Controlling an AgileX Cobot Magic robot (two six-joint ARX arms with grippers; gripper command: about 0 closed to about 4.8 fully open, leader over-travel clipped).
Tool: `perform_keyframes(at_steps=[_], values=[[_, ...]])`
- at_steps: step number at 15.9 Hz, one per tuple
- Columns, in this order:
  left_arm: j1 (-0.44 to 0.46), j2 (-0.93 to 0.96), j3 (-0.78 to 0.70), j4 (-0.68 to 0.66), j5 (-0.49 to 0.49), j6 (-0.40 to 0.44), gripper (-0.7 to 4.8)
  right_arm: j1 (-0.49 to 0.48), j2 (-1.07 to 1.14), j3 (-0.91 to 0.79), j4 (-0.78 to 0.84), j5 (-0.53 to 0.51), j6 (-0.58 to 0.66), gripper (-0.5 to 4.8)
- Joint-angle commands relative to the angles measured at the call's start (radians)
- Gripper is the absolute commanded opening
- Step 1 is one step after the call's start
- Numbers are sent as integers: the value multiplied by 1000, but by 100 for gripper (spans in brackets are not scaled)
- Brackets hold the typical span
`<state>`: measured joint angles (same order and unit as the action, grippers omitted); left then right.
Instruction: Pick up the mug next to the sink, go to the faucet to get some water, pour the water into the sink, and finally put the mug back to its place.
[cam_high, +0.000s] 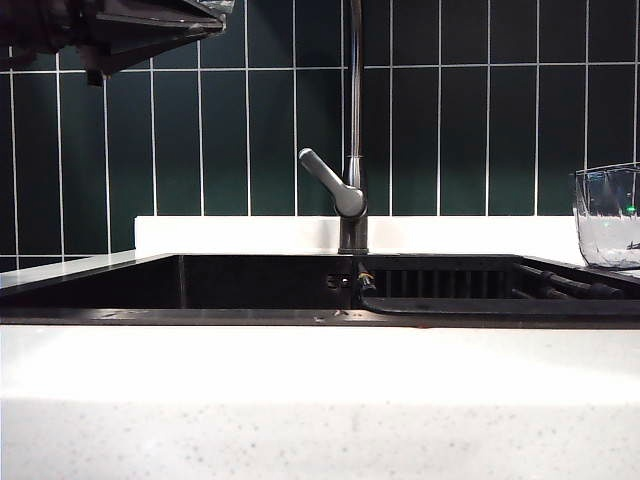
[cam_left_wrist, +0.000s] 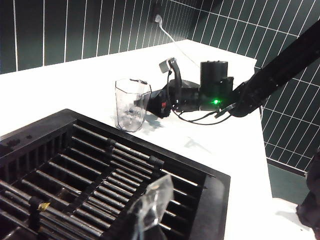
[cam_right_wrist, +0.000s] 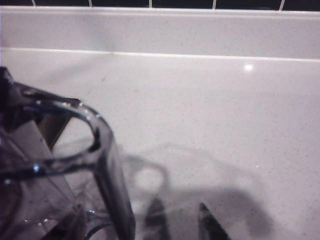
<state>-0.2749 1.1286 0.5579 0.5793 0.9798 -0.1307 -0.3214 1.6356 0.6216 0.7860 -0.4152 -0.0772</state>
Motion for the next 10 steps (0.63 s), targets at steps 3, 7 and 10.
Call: perform_keyframes(at_steps=[3,7,10], values=[[-2,-2,2,-18,5,20,-6,-14,-35,2,-33,-6,-2,283],[-2,-2,2,-25,5,26,-6,-32,-62,0,-109,-10,-3,283],[-2,-2,2,-26,5,29,-6,-32,-106,-2,-147,-10,-3,283]])
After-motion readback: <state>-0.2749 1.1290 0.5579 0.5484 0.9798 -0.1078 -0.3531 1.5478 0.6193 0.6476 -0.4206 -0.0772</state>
